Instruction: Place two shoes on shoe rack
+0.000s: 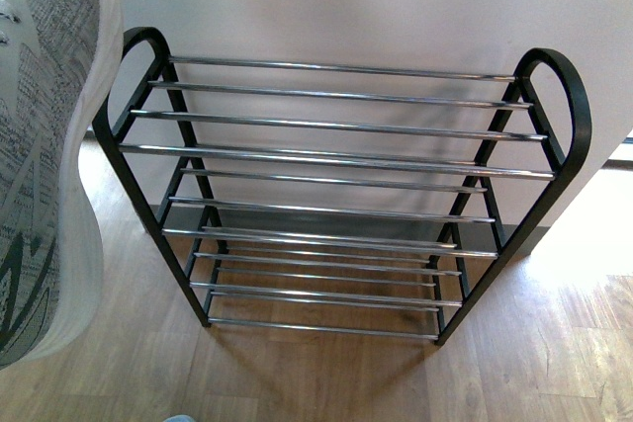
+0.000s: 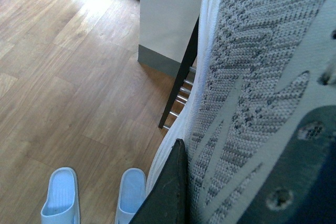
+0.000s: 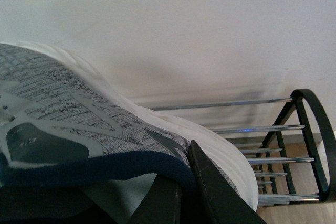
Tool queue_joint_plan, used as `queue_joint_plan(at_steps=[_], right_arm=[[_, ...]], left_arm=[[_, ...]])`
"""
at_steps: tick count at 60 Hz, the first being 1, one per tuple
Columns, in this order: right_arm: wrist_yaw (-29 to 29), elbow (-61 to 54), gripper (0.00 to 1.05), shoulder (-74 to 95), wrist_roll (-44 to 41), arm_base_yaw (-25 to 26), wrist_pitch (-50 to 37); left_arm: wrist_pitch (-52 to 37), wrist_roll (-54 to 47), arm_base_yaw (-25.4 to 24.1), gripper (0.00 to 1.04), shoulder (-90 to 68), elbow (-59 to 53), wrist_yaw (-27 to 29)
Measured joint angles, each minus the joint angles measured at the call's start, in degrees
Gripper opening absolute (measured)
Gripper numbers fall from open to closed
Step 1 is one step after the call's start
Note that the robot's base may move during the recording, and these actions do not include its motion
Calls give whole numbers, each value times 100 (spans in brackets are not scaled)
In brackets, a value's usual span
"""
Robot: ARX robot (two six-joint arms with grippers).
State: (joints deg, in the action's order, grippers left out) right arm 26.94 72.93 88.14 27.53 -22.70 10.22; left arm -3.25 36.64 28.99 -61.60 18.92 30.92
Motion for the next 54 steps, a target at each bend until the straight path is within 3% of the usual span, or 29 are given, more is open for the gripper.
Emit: queue_joint_plan(at_steps=[20,29,40,47,54], right_arm=[[570,170,1,105,1043,555,881],[372,205,1,129,1346,756,1178],[-398,433,1,129,2376,1357,2529],[-426,439,1,129,2955,1755,3191],[-133,472,1,129,3394,1829,3668]], left_arm=[[0,0,0,2,0,0,-4],[0,0,0,2,0,0,-2],[0,0,0,2,0,0,0],[0,0,0,2,0,0,-4],[0,2,0,2,0,0,0]])
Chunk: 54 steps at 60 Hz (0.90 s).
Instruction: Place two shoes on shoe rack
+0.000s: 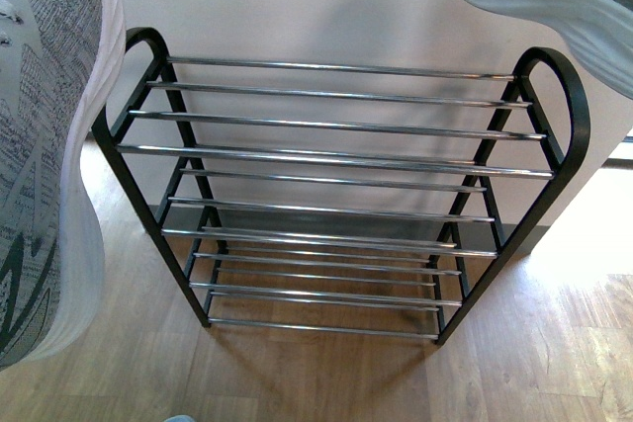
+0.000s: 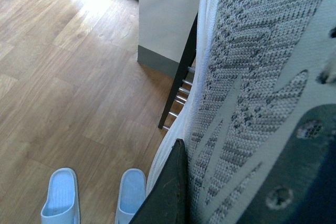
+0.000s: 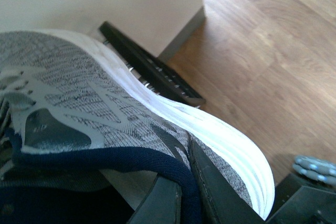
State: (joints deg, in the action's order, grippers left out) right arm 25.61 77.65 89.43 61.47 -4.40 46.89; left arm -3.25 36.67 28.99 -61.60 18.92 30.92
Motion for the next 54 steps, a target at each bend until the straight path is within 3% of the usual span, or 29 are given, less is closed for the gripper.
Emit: queue_joint_plan(at_steps=[22,39,54], right_arm=[[33,367,1,463,1307,-1300,595],[625,684,1,1043,1585,-1392,691],[721,1292,1,1775,1589,-1244,778]], left_arm=[[0,-2,0,2,0,0,-2],[0,-2,0,2,0,0,-4],[0,0,0,2,0,0,-2]])
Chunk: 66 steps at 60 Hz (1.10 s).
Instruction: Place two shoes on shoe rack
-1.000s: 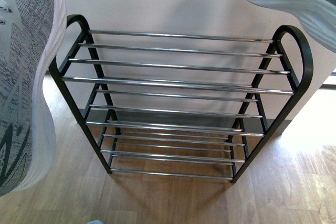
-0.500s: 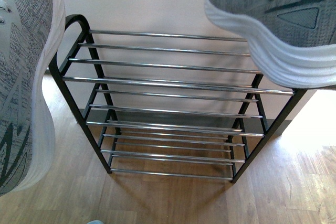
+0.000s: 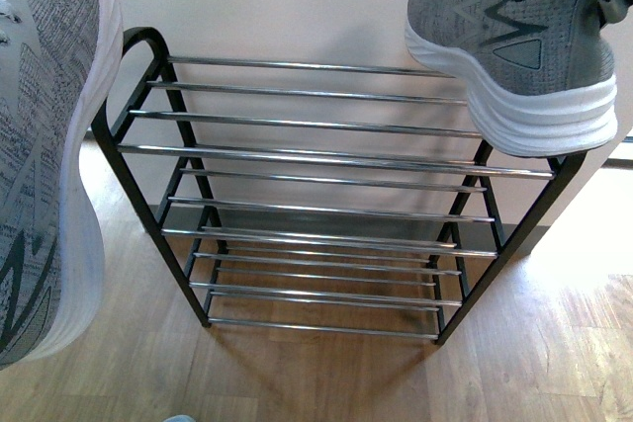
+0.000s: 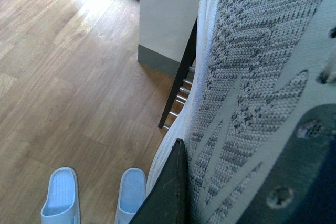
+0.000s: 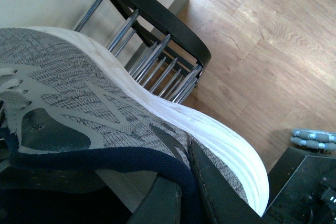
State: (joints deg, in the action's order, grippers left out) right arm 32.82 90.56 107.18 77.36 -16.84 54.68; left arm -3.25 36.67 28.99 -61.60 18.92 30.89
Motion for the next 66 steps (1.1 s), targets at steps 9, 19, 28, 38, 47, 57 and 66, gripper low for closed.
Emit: queue_joint_plan(at_steps=[9,19,28,38,47,57,66], right_arm=[[31,492,1,518,-22,164,122],[133,946,1,922,-22,321,271],[236,986,1,1025,2,378,354],[219,658,1,1032,0,398,179],[7,289,1,1051,-24,409,-46],[129,264,1,1113,-46,411,-188],[105,149,1,1182,-46,396,-326]], left_arm=[[0,-2,0,2,0,0,-2],[0,0,0,2,0,0,-4],[0,-2,0,2,0,0,0],[0,-2,0,2,0,0,0],[0,-2,0,2,0,0,0],[0,-2,0,2,0,0,2],[0,-2,0,2,0,0,0]])
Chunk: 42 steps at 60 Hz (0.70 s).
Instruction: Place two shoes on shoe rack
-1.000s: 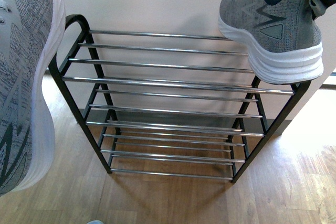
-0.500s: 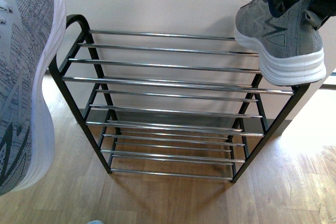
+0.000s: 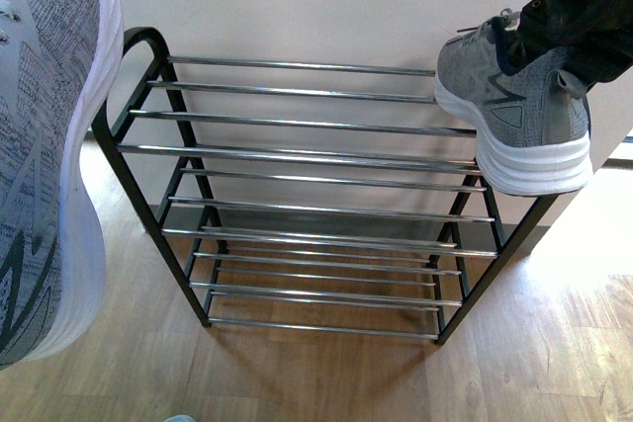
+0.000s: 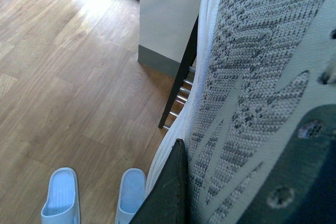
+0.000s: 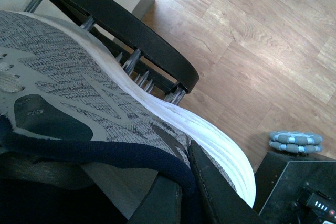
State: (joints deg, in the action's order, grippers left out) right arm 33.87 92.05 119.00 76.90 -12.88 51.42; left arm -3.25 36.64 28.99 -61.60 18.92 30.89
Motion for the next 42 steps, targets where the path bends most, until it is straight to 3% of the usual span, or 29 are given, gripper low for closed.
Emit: queue_joint_plan(at_steps=[3,7,15,35,42], right_arm=[[7,-94,2,-11,-48,2,-111],[22,-221,12,-35,-76,2,-262],[111,-413,44,-251,-289,55,-568],[-83,-426,95,-981,-654,125,-876],[-273,-459,95,-1196,-822,175,-1045]], left_arm=[[0,0,0,2,0,0,-2],[0,0,0,2,0,0,0],[0,0,0,2,0,0,0],[0,0,0,2,0,0,-2],[0,2,0,2,0,0,-2]])
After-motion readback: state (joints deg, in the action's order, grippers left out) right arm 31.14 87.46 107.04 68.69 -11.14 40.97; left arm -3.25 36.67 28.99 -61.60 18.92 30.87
